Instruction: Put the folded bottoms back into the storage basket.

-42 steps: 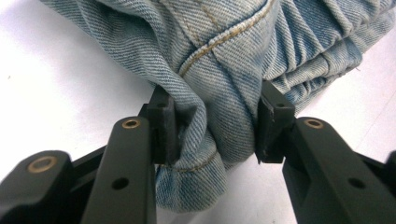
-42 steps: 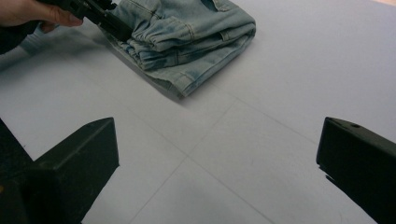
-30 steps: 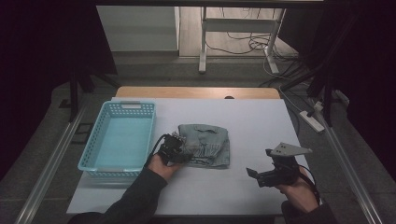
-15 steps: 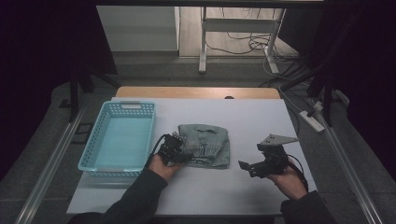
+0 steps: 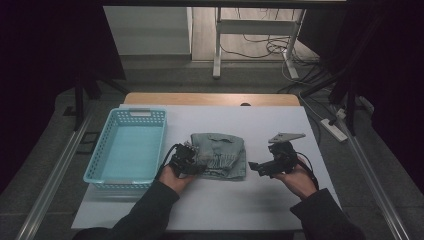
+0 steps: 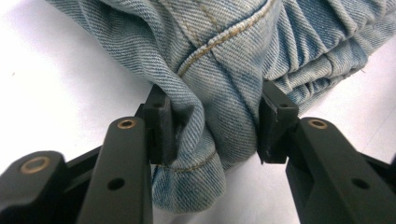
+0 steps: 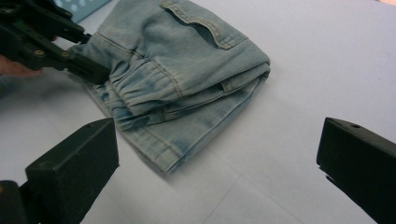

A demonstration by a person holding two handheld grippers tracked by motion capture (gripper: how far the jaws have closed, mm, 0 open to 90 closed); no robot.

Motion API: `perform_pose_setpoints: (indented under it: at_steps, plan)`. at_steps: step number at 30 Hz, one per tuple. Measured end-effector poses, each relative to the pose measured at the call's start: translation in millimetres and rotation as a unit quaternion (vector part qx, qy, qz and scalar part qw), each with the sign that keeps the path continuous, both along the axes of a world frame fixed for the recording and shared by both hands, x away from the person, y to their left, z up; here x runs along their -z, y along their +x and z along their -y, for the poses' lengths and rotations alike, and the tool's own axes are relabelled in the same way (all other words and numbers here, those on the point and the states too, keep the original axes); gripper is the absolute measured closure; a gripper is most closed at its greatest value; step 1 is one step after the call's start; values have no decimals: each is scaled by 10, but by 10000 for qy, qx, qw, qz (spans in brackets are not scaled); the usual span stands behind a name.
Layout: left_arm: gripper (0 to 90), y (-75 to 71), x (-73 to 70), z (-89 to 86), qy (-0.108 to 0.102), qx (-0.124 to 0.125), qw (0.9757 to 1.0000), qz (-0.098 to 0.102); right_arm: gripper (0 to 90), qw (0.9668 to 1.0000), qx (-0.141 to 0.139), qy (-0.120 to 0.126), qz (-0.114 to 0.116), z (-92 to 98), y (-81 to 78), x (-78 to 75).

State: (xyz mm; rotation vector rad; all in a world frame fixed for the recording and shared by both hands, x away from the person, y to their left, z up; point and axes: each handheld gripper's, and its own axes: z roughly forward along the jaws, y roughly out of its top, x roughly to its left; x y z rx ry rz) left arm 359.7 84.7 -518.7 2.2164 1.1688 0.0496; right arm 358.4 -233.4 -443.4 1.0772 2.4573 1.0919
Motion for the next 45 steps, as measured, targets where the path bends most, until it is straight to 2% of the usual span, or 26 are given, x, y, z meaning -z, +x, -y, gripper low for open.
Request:
perform_pose_setpoints:
  at_steps: [6, 13, 17, 25, 33, 37, 45]
  plan:
    - [546, 2, 6, -6, -22, 8, 10000, -1, 0, 9998, 57, -164, -84, -63, 155, 51]
    - [543, 5, 10, -8, -48, -5, 10000, -5, 0, 9995, 153, -219, -190, -142, 370, 105]
    - [540, 6, 12, -10, -66, -11, 10000, -15, 0, 9992, 114, -210, -315, -190, 480, 152]
    - [538, 6, 12, -12, -54, -2, 10000, -7, 0, 9992, 144, -208, -323, -273, 627, 171]
    - [536, 12, 16, -16, -78, -1, 10000, -22, 0, 9987, 162, -321, -370, -348, 779, 211]
    - [535, 13, 17, -18, -90, -1, 10000, -32, 0, 9989, 85, -260, -393, -377, 855, 220]
    - [532, 17, 21, -24, -112, -6, 9999, -47, 0, 9987, 43, -315, -408, -465, 987, 225]
